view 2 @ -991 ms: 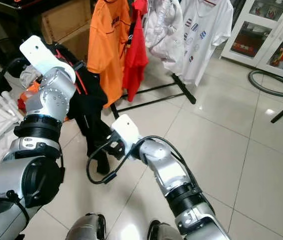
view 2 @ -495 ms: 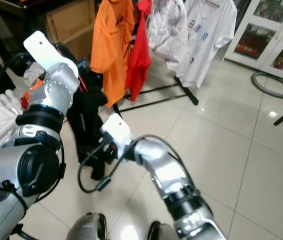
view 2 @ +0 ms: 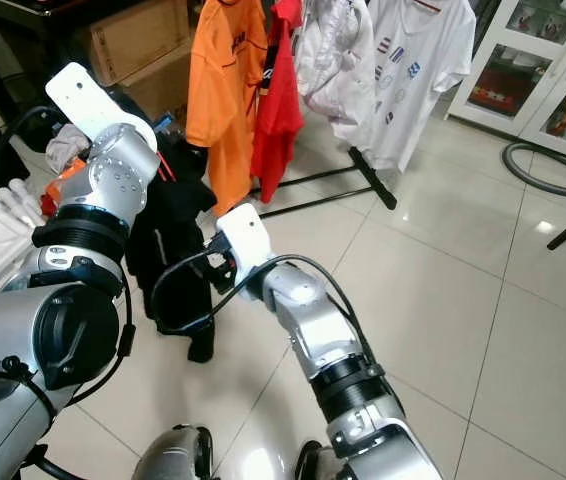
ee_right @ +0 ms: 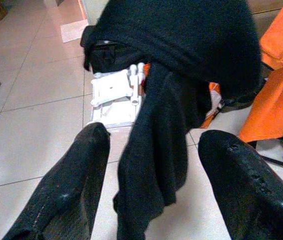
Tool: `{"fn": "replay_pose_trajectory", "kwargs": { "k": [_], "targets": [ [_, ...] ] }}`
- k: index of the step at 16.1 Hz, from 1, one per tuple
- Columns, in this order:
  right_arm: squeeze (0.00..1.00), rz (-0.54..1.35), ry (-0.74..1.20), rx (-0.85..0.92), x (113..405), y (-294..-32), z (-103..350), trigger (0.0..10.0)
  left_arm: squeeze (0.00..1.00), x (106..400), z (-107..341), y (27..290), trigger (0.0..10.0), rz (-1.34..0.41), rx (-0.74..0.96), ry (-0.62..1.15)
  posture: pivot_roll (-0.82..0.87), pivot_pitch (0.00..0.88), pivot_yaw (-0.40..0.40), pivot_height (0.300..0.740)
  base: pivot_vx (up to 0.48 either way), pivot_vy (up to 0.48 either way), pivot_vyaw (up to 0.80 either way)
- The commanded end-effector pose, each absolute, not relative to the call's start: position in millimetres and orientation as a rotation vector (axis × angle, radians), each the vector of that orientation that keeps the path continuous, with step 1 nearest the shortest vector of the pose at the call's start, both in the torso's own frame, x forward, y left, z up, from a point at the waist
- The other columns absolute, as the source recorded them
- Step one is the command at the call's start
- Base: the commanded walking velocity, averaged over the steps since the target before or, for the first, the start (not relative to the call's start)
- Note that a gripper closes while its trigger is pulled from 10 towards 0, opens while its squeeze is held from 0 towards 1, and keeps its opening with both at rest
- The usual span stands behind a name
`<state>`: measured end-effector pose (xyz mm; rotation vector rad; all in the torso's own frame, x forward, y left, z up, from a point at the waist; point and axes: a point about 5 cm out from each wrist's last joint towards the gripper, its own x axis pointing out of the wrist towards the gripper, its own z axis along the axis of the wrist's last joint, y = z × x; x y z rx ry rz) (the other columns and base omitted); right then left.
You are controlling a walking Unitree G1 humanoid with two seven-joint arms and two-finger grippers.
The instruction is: Hang hanger
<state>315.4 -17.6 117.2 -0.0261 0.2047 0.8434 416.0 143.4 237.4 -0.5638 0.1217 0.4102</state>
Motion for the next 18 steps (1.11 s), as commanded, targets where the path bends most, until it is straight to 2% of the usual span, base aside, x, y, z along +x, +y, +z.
{"fn": "replay_pose_trajectory", "kwargs": {
  "k": [1,6,7,8,9,14,18],
  "targets": [
    [0.00,0.843,0.201,-0.031,318,-14,120,10.0,0.00,417,255,140,10.0,0.405,-0.582,0.072,0.05,0.107,-0.004,0.740,0.000,0.000,0.00],
    [0.00,0.828,0.251,-0.004,320,-1,112,10.0,0.00,417,260,135,10.0,0.387,-0.607,0.074,0.05,0.108,-0.002,0.740,0.000,0.000,0.00],
    [0.00,0.809,0.254,0.001,322,0,111,9.4,0.00,417,259,134,10.0,0.384,-0.609,0.076,0.05,0.109,-0.003,0.740,0.000,0.000,0.00],
    [0.00,0.794,0.256,0.008,323,-1,112,9.4,0.00,417,259,134,10.0,0.383,-0.610,0.076,0.06,0.109,-0.003,0.740,0.000,0.000,0.00],
    [0.00,0.777,0.261,0.018,325,-2,111,0.0,0.00,417,259,134,10.0,0.383,-0.610,0.078,0.06,0.110,-0.003,0.740,0.000,0.000,0.00],
    [0.00,0.776,0.266,0.025,327,-3,107,0.0,0.00,417,255,134,10.0,0.369,-0.590,0.094,0.06,0.112,0.000,0.740,0.000,0.000,0.00],
    [0.00,0.779,0.256,-0.017,326,-16,100,0.0,0.00,412,229,135,10.0,0.270,-0.382,0.113,0.06,0.110,0.008,0.740,0.000,0.000,0.00]
  ]
}}
